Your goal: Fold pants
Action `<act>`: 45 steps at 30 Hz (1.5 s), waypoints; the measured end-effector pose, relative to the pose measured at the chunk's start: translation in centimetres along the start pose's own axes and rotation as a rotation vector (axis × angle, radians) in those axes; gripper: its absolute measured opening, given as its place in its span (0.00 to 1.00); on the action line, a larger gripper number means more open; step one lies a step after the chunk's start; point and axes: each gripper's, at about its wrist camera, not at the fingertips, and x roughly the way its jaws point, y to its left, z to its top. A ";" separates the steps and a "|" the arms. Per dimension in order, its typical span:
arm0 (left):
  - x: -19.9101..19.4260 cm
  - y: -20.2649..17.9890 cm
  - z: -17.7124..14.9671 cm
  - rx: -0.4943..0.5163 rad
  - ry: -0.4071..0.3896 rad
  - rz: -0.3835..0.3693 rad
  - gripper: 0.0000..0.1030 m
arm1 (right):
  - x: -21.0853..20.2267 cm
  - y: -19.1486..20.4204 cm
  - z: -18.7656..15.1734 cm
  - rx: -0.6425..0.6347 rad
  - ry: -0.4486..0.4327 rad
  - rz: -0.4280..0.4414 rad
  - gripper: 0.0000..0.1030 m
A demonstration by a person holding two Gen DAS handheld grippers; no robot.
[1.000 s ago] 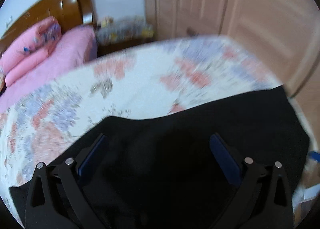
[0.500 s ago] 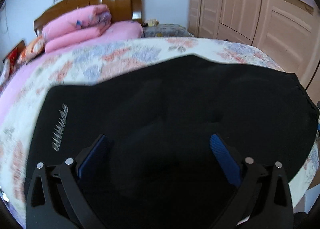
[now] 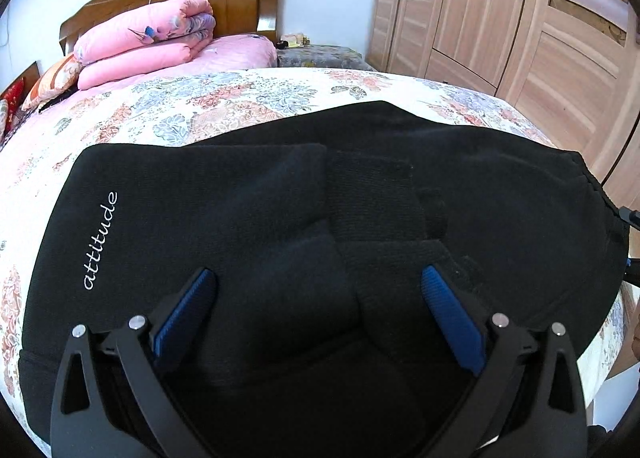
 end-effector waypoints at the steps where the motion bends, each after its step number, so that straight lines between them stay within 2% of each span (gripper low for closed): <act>1: 0.0 0.0 0.0 0.000 0.000 0.001 0.99 | 0.1 0.2 -0.2 -0.014 0.002 -0.013 0.72; 2: 0.0 0.0 0.0 0.000 0.000 0.001 0.99 | 0.2 0.6 -0.6 -0.051 0.005 -0.063 0.66; 3: 0.0 0.0 0.0 0.000 0.000 0.000 0.99 | 0.0 0.6 -0.9 -0.073 -0.007 -0.100 0.49; 4: 0.0 0.0 0.0 0.000 0.000 0.000 0.99 | -0.2 0.5 -1.0 -0.080 -0.015 -0.120 0.36; 6: -0.1 0.0 0.0 0.000 0.001 0.004 0.99 | -0.7 -0.4 -1.0 -0.037 -0.034 -0.073 0.29; 8: 0.0 -0.1 0.0 0.003 0.006 0.009 0.99 | -1.3 0.3 -1.1 -0.062 -0.062 -0.067 0.27; 11: 0.0 -0.2 0.2 0.005 0.025 0.014 0.99 | -2.2 5.2 -1.3 -0.249 -0.135 -0.126 0.25; 15: -0.1 -0.2 0.4 0.012 0.039 0.014 0.99 | -1.9 15.5 -2.6 -0.577 -0.198 -0.122 0.23; 16: -0.5 -0.1 0.5 0.014 0.042 0.003 0.96 | -1.3 17.6 -3.1 -0.642 -0.203 -0.117 0.23; 17: -1.4 0.2 0.6 0.008 0.032 -0.030 0.90 | -0.4 20.4 -4.2 -0.732 -0.207 -0.107 0.23; 19: -5.2 2.0 0.8 -0.043 -0.062 -0.119 0.90 | 1.1 24.1 -6.3 -0.852 -0.202 -0.091 0.22; 21: -8.3 4.7 0.8 -0.095 -0.127 -0.080 0.90 | 3.0 27.8 -9.6 -0.999 -0.191 -0.068 0.22; 24: -11.6 10.7 0.0 -0.238 -0.170 0.048 0.90 | 6.6 31.5 -16.4 -1.240 -0.154 -0.069 0.22; 26: -12.5 13.7 -0.9 -0.317 -0.163 0.058 0.90 | 9.3 32.0 -20.8 -1.385 -0.108 -0.094 0.21; 28: -12.6 15.3 -1.7 -0.363 -0.141 0.050 0.90 | 12.5 31.1 -26.0 -1.570 -0.028 -0.164 0.21; 29: -12.3 15.7 -2.2 -0.377 -0.121 0.028 0.90 | 13.9 30.0 -28.0 -1.637 -0.002 -0.198 0.21; 32: -11.3 15.2 -2.9 -0.391 -0.084 -0.092 0.90 | 14.0 29.0 -30.4 -1.800 -0.147 -0.277 0.21; 35: -9.2 13.9 -2.2 -0.429 -0.040 -0.283 0.89 | 13.9 28.7 -30.6 -1.831 -0.194 -0.290 0.21; 38: -6.9 12.0 -0.4 -0.440 0.049 -0.433 0.90 | 13.8 28.1 -31.4 -1.875 -0.260 -0.318 0.21; 40: -5.5 10.9 0.8 -0.431 0.103 -0.496 0.92 | 13.5 28.0 -31.3 -1.871 -0.279 -0.319 0.20; 45: -0.9 8.1 4.0 -0.396 0.271 -0.570 0.92 | 13.0 28.3 -31.9 -1.871 -0.303 -0.310 0.19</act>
